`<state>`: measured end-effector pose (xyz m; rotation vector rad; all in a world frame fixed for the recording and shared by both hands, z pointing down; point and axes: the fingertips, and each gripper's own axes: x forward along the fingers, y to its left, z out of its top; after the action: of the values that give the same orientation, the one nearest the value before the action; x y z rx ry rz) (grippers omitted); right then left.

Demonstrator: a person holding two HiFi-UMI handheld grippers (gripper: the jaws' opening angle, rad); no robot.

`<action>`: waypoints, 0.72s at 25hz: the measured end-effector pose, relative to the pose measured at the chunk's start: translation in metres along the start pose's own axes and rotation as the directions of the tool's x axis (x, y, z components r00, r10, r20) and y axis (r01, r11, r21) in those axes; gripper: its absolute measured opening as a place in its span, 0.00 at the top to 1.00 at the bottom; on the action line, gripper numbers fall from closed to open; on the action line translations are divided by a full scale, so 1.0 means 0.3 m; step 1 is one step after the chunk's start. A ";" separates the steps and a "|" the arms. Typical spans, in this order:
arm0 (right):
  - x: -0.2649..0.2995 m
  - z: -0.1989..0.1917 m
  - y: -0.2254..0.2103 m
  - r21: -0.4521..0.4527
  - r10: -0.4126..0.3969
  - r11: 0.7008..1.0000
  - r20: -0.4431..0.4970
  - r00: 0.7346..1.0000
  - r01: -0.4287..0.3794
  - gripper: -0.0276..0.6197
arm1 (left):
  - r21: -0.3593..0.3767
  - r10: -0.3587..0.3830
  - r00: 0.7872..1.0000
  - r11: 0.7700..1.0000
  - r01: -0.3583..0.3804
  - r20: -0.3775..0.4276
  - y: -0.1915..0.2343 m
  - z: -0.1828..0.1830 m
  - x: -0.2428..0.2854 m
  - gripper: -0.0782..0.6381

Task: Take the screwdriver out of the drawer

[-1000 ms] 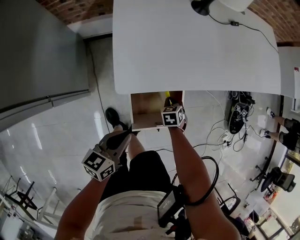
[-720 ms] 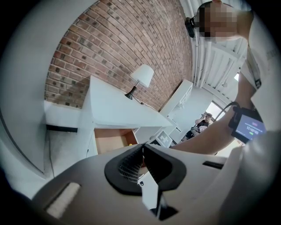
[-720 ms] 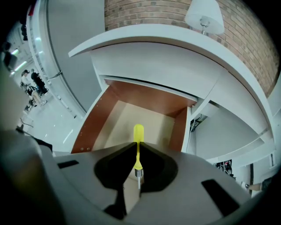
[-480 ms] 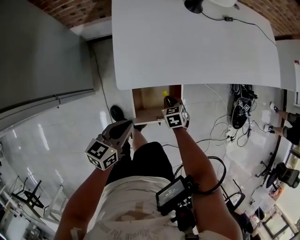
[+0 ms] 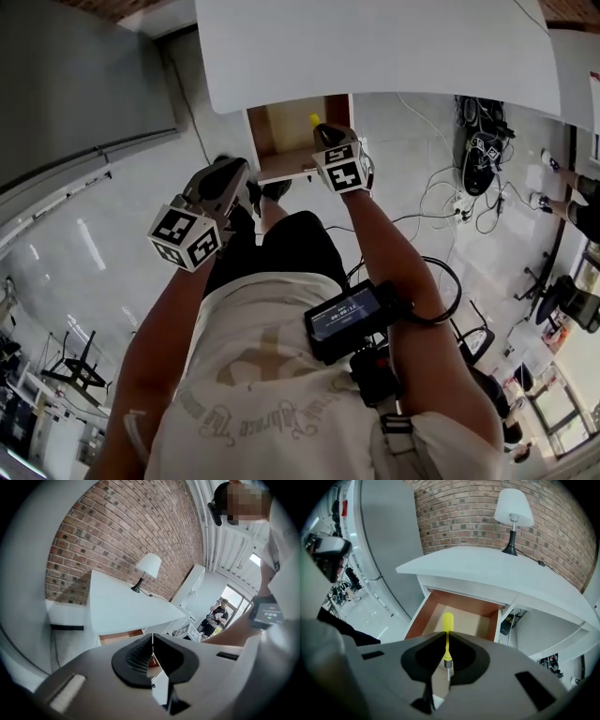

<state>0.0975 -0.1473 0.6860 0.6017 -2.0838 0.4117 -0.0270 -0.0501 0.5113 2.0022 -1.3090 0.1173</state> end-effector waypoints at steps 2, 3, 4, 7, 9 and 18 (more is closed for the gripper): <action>-0.018 0.010 0.009 0.003 0.010 1.000 0.008 1.000 -0.010 0.93 | 0.012 0.000 1.000 1.000 0.000 0.006 -0.002 0.021 0.005 0.87; -0.026 0.017 0.013 0.008 0.016 1.000 0.016 1.000 -0.016 0.93 | 0.020 -0.001 1.000 1.000 0.001 0.008 -0.002 0.032 0.007 0.87; -0.033 0.024 0.017 0.014 0.023 1.000 0.028 0.999 -0.023 0.93 | 0.027 -0.001 1.000 1.000 0.001 0.008 -0.003 0.042 0.011 0.87; -0.066 0.044 0.022 0.039 0.037 0.998 0.063 0.997 -0.040 0.93 | 0.041 -0.001 1.000 0.999 0.001 0.001 -0.017 0.062 0.017 0.87; -0.092 0.055 0.020 0.050 0.040 0.998 0.074 0.996 -0.044 0.93 | 0.050 -0.002 1.000 0.999 0.002 -0.006 -0.030 0.078 0.014 0.87; -0.167 0.105 0.038 0.074 0.061 0.995 0.139 0.988 -0.072 0.93 | 0.092 -0.016 0.999 0.996 0.020 -0.040 -0.062 0.122 0.009 0.87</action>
<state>0.0937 -0.1405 0.6263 0.6227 -2.2313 0.5051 -0.0214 -0.0707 0.4762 2.0788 -1.2814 0.2114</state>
